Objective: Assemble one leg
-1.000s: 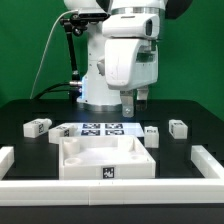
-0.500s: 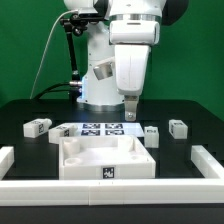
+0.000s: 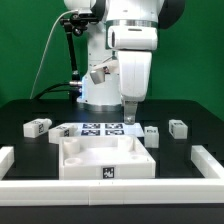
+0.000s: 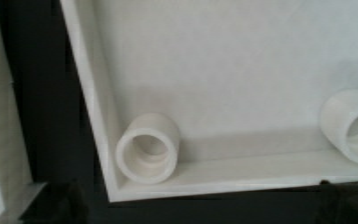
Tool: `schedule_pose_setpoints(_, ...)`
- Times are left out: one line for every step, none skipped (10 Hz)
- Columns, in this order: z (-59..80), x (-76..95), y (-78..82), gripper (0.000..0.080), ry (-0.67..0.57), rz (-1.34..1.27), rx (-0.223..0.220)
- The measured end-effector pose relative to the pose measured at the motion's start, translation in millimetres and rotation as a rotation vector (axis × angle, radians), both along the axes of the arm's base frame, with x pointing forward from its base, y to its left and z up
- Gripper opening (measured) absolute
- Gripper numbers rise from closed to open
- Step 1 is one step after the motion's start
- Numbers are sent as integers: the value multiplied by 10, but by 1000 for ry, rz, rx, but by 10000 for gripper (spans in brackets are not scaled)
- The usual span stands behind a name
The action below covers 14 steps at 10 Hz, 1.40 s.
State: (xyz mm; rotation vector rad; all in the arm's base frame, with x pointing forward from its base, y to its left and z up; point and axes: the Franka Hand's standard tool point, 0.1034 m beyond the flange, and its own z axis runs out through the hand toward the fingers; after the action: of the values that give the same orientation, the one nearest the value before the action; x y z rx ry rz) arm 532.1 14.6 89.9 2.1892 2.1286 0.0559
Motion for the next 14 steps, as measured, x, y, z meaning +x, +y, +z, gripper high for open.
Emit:
schedule_pose_setpoints(-11, -5, -7, 650, 2, 1, 0)
schedule_pose_setpoints(-80, -44, -53, 650, 9, 12, 1)
schedule_pose_setpoints(-180, -195, -126, 650, 13, 15, 6)
schedule_pose_setpoints(-251, -359, -199, 650, 35, 15, 7)
schedule_pose_setpoints(-297, -451, -271, 650, 43, 20, 8)
schedule_pose_setpoints(-352, -545, -347, 650, 49, 17, 11)
schedule_pose_setpoints(-420, -667, -425, 650, 63, 4, 13)
schedule_pose_setpoints(-479, -735, -466, 650, 79, -6, 15)
schedule_pose_setpoints(-549, -779, -480, 650, 93, -11, 18)
schedule_pose_setpoints(-611, -813, -485, 650, 104, -14, 21)
schedule_pose_setpoints(-670, -838, -492, 650, 114, -14, 23)
schedule_pose_setpoints(-742, -861, -505, 650, 123, -10, 26)
schedule_pose_setpoints(-793, -879, -520, 650, 131, -13, 29)
schedule_pose_setpoints(-803, -887, -521, 650, 131, -15, 30)
